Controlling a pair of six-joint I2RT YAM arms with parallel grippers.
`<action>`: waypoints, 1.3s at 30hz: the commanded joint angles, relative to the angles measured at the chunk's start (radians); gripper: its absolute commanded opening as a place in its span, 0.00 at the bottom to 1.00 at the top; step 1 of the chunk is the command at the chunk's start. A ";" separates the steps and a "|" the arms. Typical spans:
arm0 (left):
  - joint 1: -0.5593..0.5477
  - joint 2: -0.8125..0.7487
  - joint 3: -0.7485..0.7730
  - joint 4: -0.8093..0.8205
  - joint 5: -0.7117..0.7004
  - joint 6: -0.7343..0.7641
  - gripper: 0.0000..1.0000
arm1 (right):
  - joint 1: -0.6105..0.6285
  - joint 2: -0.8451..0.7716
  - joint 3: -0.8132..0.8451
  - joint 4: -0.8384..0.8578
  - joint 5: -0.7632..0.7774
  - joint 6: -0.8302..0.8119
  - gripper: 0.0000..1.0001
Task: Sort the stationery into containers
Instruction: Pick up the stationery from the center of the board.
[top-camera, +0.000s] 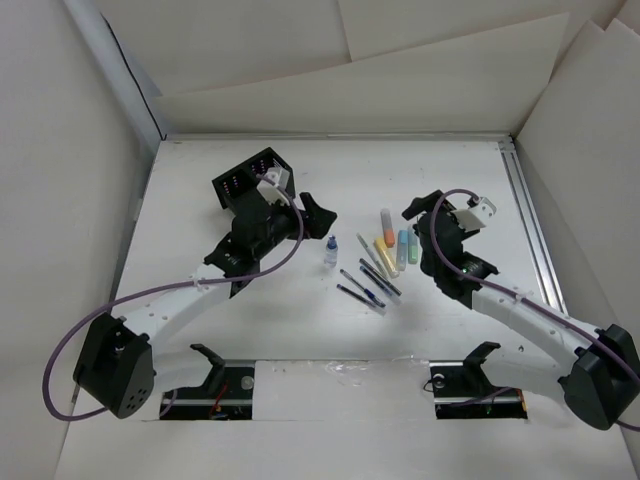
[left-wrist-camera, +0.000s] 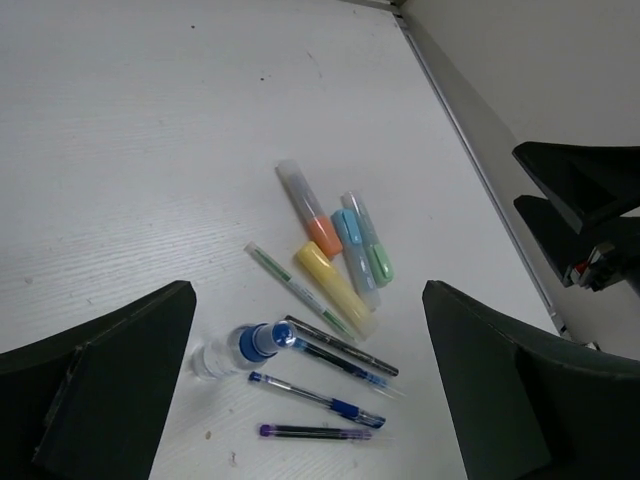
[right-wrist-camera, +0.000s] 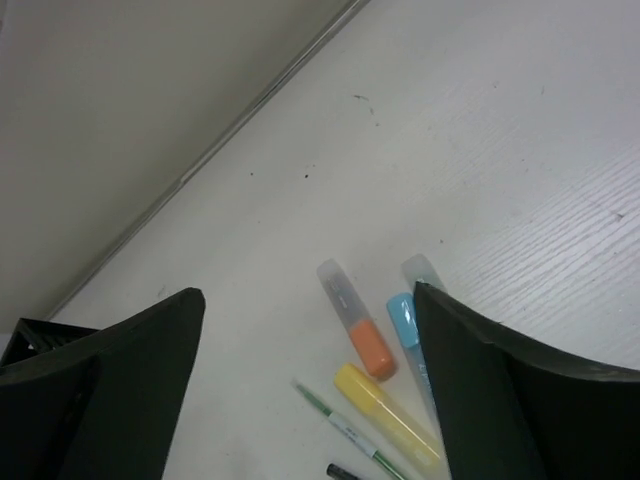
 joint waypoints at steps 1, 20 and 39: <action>-0.029 -0.028 0.026 0.016 -0.018 0.050 0.89 | -0.008 -0.003 0.020 -0.001 -0.005 0.004 0.87; -0.234 0.068 0.120 -0.136 -0.263 0.167 0.54 | -0.047 -0.037 0.030 -0.040 -0.073 0.032 0.74; -0.322 0.235 0.184 -0.256 -0.533 0.158 0.55 | -0.069 0.001 0.050 -0.040 -0.157 0.023 0.79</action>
